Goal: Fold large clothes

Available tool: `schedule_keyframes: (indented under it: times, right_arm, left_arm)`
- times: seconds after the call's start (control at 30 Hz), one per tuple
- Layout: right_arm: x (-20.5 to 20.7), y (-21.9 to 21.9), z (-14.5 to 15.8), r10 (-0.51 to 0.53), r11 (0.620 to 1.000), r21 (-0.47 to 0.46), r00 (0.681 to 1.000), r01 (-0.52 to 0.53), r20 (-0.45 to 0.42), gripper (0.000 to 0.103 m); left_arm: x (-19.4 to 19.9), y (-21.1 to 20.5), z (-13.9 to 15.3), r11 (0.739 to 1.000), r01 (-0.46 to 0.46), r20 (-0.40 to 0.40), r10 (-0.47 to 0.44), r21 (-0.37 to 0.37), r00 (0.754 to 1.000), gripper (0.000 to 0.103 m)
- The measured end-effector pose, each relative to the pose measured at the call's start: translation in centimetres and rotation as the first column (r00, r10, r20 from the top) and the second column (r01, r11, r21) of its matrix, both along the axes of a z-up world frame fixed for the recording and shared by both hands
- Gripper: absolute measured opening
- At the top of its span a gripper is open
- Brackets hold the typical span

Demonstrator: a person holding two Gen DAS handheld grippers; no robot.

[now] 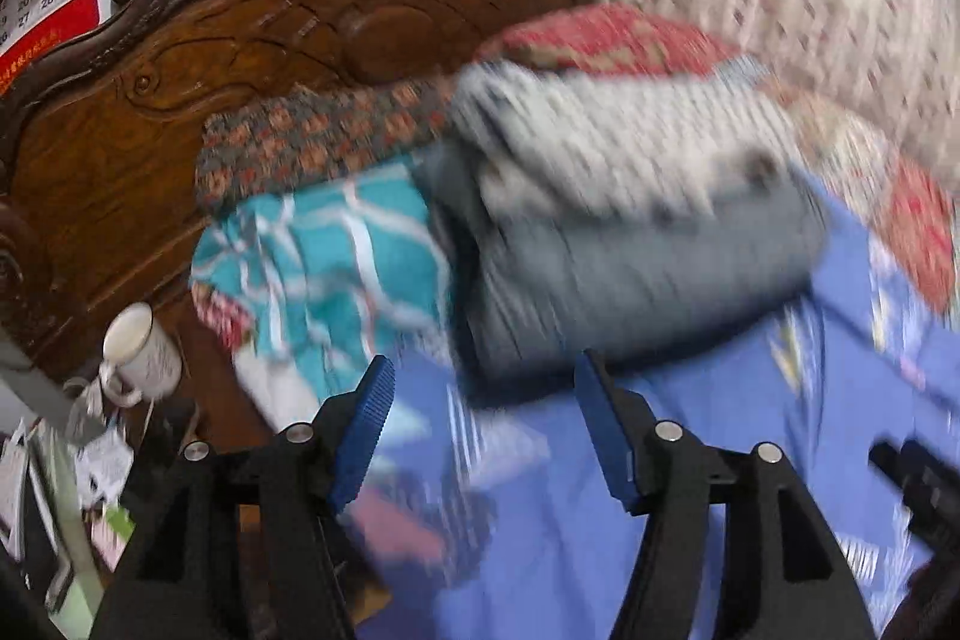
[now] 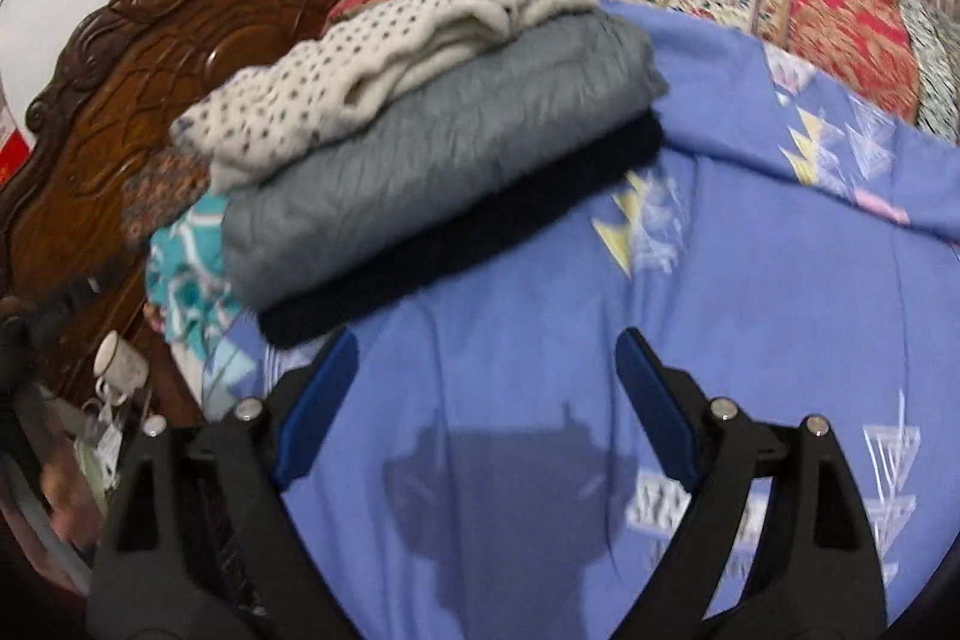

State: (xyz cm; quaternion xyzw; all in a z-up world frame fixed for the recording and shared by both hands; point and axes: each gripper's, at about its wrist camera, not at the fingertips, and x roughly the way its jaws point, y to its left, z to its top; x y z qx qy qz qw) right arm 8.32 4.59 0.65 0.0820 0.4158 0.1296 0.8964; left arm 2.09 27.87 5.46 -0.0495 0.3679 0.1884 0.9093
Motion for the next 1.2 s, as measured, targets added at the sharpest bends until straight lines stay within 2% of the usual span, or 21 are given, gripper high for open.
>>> schedule_keyframes:
  times: [0.1, 0.2, 0.43, 0.5, 0.6, 0.73, 1.2]
  right_arm:
    - [-3.2, -1.2, 0.0, -0.057, 0.998, -0.039, 0.998, 0.057, 0.011, 0.084]
    - [-6.0, -2.5, 0.0, -0.092, 0.995, -0.037, 0.996, 0.092, 0.003, 0.085]
    - [-11.1, -4.8, 1.2, -0.097, 0.993, -0.057, 0.994, 0.1, 0.058, 0.091]
    - [-12.0, -5.2, 1.5, -0.104, 0.991, -0.075, 0.992, 0.11, 0.072, 0.093]
    - [-13.2, -5.6, 2.1, -0.092, 0.991, -0.089, 0.991, 0.1, 0.092, 0.097]
    - [-14.4, -6.1, 3.1, -0.085, 0.989, -0.114, 0.99, 0.098, 0.112, 0.097]
    - [-16.3, -7.2, 5.0, -0.065, 0.992, -0.099, 0.986, 0.081, 0.15, 0.097]
  left_arm:
    - [-1.9, -2.7, -1.7, 0.999, 0.033, -0.052, -0.034, -0.017, 0.998, 0.081]
    - [-4.3, -5.2, -2.8, 0.998, 0.055, -0.083, -0.056, -0.018, 0.995, 0.082]
    - [-7.4, -8.7, -2.6, 0.996, 0.082, -0.076, -0.078, 0.043, 0.994, 0.101]
    - [-7.8, -9.4, -2.4, 0.994, 0.097, -0.071, -0.093, 0.046, 0.993, 0.103]
    - [-8.3, -10.4, -1.9, 0.992, 0.107, -0.053, -0.103, 0.073, 0.993, 0.105]
    - [-8.4, -11.3, -1.2, 0.989, 0.122, -0.054, -0.118, 0.078, 0.992, 0.107]
    - [-8.8, -13.8, -0.1, 0.984, 0.152, -0.046, -0.148, 0.096, 0.988, 0.108]
